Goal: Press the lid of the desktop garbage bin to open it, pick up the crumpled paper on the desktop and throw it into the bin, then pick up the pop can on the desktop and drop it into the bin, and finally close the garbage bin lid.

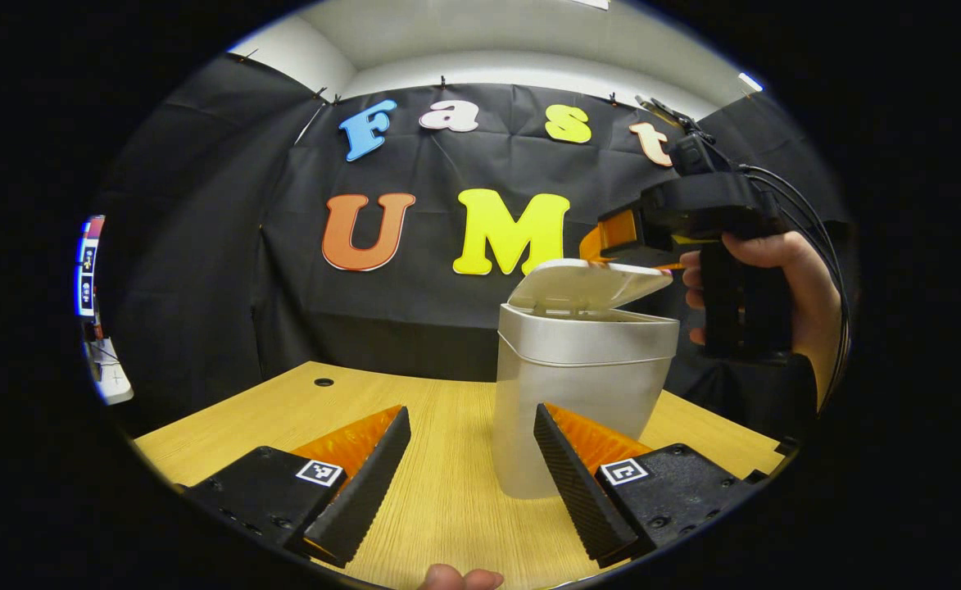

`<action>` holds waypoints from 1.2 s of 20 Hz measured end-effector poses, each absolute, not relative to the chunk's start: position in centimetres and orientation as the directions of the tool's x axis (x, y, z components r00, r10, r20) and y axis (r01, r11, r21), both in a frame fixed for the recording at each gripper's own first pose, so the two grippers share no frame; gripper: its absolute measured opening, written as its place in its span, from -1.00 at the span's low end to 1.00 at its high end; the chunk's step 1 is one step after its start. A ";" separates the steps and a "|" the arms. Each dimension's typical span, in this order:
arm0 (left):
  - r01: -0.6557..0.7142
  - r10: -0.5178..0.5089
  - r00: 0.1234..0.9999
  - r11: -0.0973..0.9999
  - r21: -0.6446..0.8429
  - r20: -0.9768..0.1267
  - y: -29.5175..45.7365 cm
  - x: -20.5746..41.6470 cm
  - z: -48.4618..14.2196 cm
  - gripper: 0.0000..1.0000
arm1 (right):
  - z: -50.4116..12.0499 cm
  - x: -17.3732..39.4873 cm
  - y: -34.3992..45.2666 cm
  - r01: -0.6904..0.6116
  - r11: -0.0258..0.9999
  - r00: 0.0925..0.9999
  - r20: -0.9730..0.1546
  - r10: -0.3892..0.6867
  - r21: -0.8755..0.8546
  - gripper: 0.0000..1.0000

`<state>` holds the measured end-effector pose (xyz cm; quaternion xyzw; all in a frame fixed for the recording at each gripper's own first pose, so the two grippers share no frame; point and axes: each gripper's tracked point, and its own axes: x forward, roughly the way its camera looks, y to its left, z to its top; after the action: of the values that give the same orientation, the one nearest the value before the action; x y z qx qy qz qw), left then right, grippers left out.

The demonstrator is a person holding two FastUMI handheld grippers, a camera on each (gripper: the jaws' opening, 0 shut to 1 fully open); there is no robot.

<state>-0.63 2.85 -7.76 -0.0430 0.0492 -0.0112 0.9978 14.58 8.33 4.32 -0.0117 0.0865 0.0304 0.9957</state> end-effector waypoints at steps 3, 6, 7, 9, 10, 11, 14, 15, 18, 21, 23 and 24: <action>0.010 -0.019 0.995 0.996 -0.089 -0.098 3.1 -1.1 -7.8 0.96 | 2.3 14.1 8.4 -0.068 0.998 0.977 -0.205 0.064 -0.011 0.87; 0.005 -0.014 0.995 0.996 -0.093 -0.097 3.3 -1.2 -7.7 0.96 | 1.3 13.9 8.0 -0.070 0.998 0.972 -0.226 0.069 0.004 0.90; 0.005 -0.014 0.995 0.995 -0.095 -0.097 3.4 -1.1 -7.8 0.96 | 1.2 13.9 8.1 -0.072 0.997 0.972 -0.225 0.070 0.000 0.94; 0.007 -0.016 0.995 0.996 -0.093 -0.100 3.3 -1.1 -8.0 0.96 | 0.7 13.9 8.1 -0.072 0.997 0.970 -0.232 0.066 -0.015 0.92; 0.007 -0.016 0.995 0.996 -0.091 -0.100 3.2 -1.1 -8.1 0.96 | 0.5 13.9 8.0 -0.071 0.997 0.970 -0.236 0.065 -0.018 0.92; 0.009 -0.018 0.995 0.996 -0.092 -0.100 3.2 -1.2 -8.1 0.96 | 0.4 13.8 8.0 -0.071 0.997 0.969 -0.238 0.064 -0.022 0.92; 0.013 -0.023 0.995 0.996 -0.094 -0.101 3.2 -1.0 -8.3 0.96 | 0.4 13.8 8.0 -0.078 0.997 0.971 -0.226 0.073 -0.012 0.92; 0.012 -0.022 0.994 0.996 -0.094 -0.104 3.2 -1.1 -8.5 0.96 | 0.3 13.9 8.0 -0.086 0.996 0.972 -0.223 0.080 -0.014 0.92; 0.016 -0.028 0.993 0.994 -0.110 -0.114 3.0 -1.0 -8.9 0.96 | -0.4 14.0 8.0 -0.118 0.993 0.969 -0.220 0.110 -0.021 0.94; 0.034 -0.047 0.994 0.992 -0.122 -0.099 2.3 -0.8 -8.4 0.96 | -0.6 14.1 7.9 -0.146 0.988 0.973 -0.189 0.132 -0.058 0.98; 0.040 -0.053 0.994 0.991 -0.124 -0.099 2.2 -0.5 -8.3 0.96 | -1.1 13.9 7.7 -0.154 0.986 0.970 -0.200 0.141 -0.055 0.99; 0.041 -0.053 0.994 0.991 -0.124 -0.097 2.1 -0.4 -8.3 0.96 | -1.0 13.9 7.7 -0.152 0.987 0.972 -0.188 0.141 -0.046 0.98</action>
<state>-0.43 2.14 -8.30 -0.0610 0.0500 -0.0235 0.9966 13.90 7.74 -0.97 -0.0298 0.0926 0.0737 0.9925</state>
